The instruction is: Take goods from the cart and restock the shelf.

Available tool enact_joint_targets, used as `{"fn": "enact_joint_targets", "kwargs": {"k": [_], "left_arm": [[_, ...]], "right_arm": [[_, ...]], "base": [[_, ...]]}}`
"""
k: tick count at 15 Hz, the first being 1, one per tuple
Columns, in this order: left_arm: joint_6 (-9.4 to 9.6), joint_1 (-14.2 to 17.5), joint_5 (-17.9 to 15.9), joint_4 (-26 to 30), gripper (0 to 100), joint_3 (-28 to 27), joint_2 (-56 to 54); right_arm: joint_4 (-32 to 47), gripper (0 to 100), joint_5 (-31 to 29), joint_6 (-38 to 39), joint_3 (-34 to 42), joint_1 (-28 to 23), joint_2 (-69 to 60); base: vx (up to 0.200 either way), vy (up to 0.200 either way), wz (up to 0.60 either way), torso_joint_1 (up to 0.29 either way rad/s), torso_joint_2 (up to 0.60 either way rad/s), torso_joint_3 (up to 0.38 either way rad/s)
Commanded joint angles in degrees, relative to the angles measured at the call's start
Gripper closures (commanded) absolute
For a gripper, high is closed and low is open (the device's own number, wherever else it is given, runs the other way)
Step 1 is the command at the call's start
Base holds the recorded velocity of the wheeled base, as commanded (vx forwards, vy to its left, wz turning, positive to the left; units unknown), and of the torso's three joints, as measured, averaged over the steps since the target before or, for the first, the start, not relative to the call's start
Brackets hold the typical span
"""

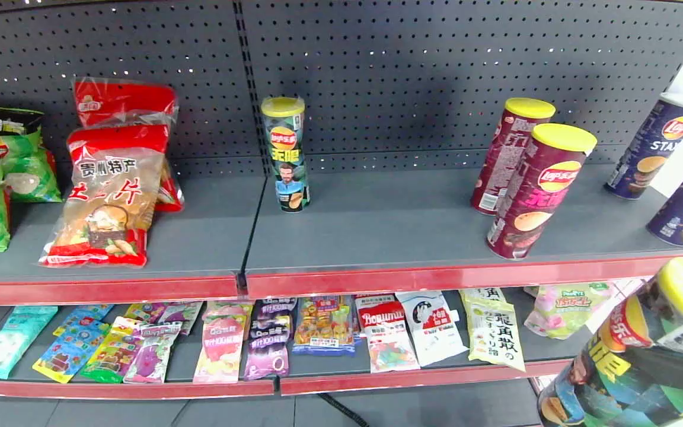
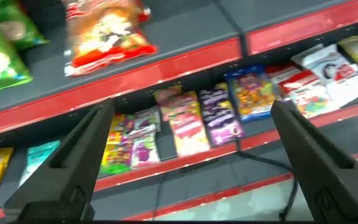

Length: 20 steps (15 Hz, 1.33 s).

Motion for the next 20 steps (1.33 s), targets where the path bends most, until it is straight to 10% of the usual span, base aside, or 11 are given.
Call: {"fn": "enact_joint_targets", "kwargs": {"k": [1, 14, 20], "left_arm": [[0.02, 0.0, 0.0, 0.0, 0, 0.0, 0.0], [1.69, 0.0, 0.1, 0.0, 0, 0.3, 0.3], [1.69, 0.0, 0.2, 0.1, 0, 0.4, 0.4]], "right_arm": [[0.0, 100, 0.0, 0.0, 0.0, 0.1, 0.0], [-0.1, 100, 0.0, -0.6, 0.6, 2.5, 0.5], [-0.1, 100, 0.0, -0.7, 0.6, 2.5, 0.4]], "base": [[0.000, 0.200, 0.00, 0.002, 0.00, 0.002], [0.000, 0.015, 0.00, 0.000, 0.00, 0.000], [0.200, 0.000, 0.00, -0.002, 0.00, 0.005]]}}
